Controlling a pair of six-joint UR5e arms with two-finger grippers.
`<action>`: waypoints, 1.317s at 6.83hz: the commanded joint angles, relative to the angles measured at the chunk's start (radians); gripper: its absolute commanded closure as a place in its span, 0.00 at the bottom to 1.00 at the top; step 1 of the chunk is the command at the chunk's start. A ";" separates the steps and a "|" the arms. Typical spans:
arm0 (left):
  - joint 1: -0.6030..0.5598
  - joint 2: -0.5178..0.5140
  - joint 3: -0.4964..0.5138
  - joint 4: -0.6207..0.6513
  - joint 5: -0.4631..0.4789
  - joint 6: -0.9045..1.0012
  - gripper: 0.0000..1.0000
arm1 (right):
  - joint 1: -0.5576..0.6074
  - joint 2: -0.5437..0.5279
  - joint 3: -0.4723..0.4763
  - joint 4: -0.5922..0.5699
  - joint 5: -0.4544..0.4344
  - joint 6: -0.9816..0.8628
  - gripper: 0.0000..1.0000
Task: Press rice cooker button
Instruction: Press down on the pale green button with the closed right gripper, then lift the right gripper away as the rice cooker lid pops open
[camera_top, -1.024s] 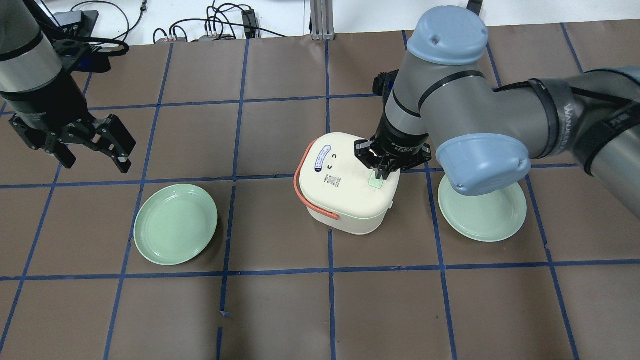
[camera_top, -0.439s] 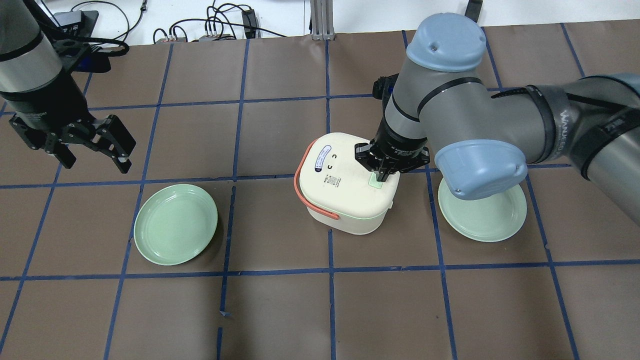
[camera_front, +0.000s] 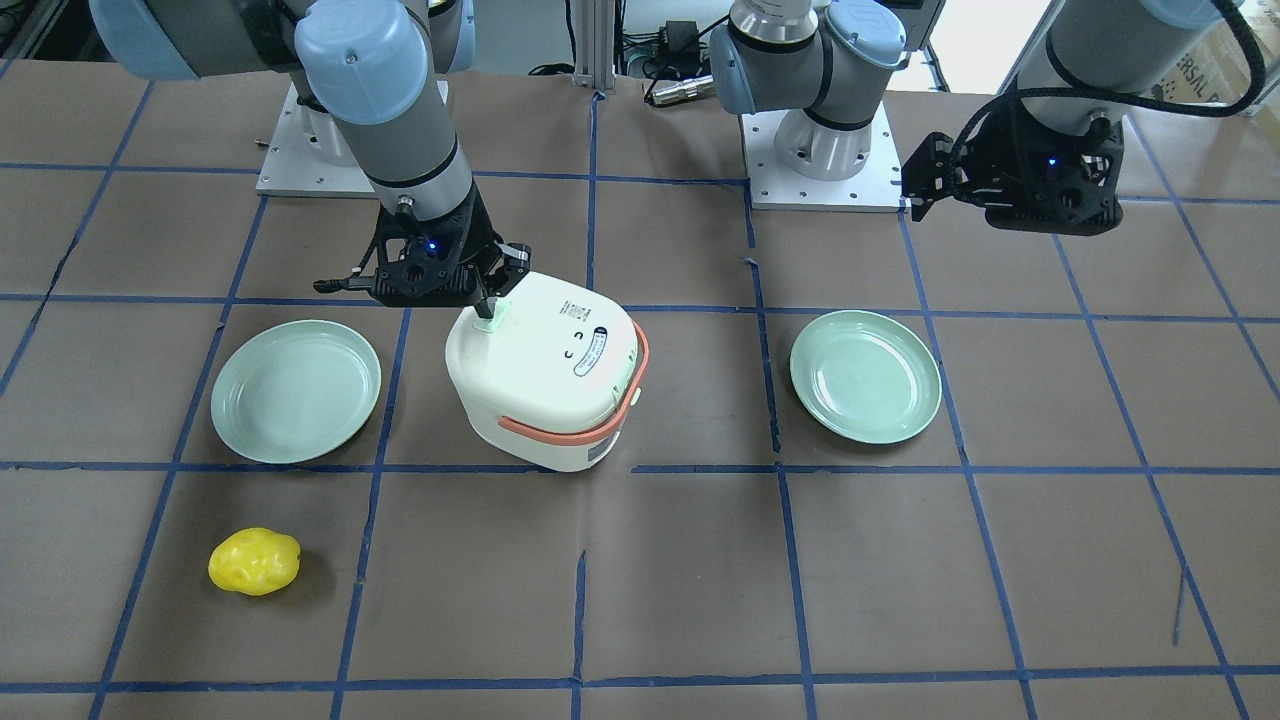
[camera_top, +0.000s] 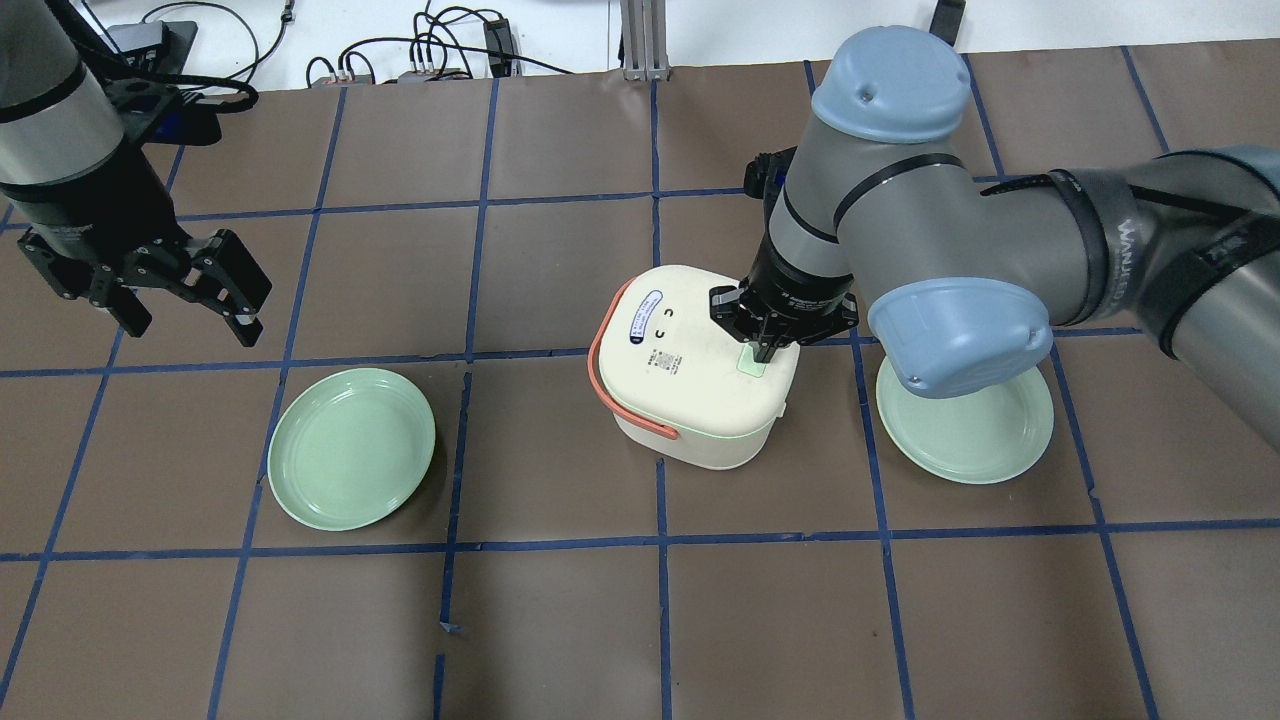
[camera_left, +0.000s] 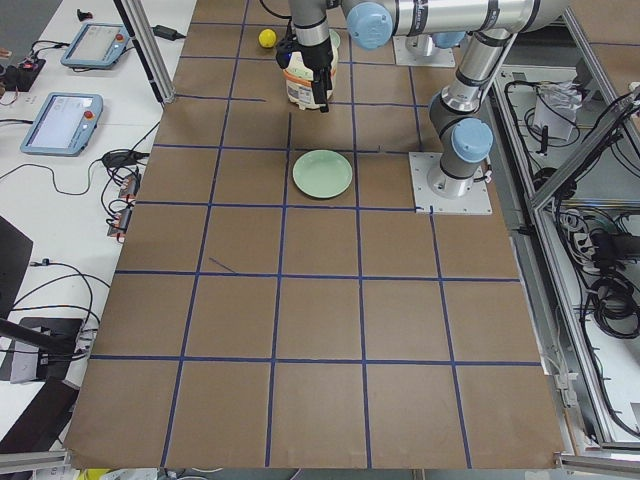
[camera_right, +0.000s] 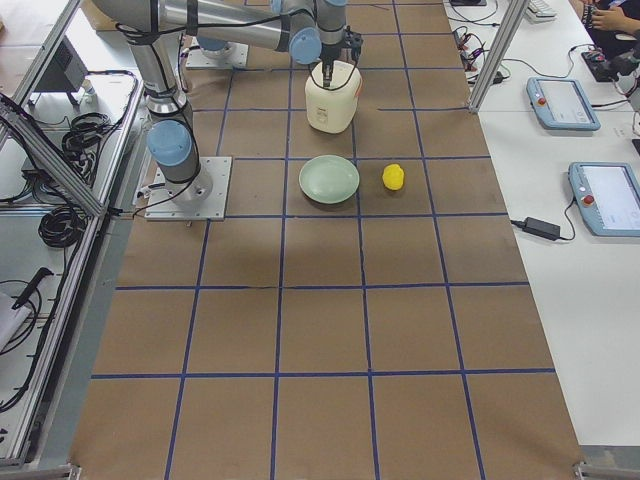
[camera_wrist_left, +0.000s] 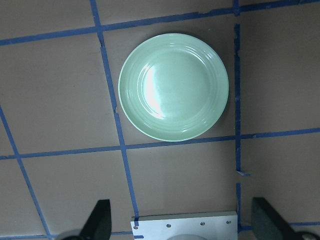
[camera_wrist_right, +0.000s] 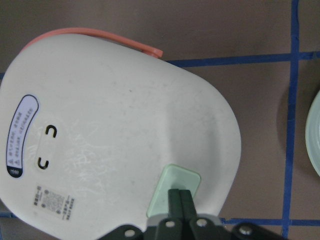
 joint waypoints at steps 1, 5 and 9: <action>0.000 -0.001 0.000 0.000 0.000 0.000 0.00 | 0.000 0.013 0.001 -0.034 0.000 -0.014 0.86; 0.000 -0.001 0.000 0.000 0.000 0.000 0.00 | 0.000 0.015 0.001 -0.034 0.000 -0.011 0.86; 0.000 -0.001 0.000 0.000 0.000 0.000 0.00 | -0.027 0.007 -0.206 0.125 -0.118 -0.021 0.00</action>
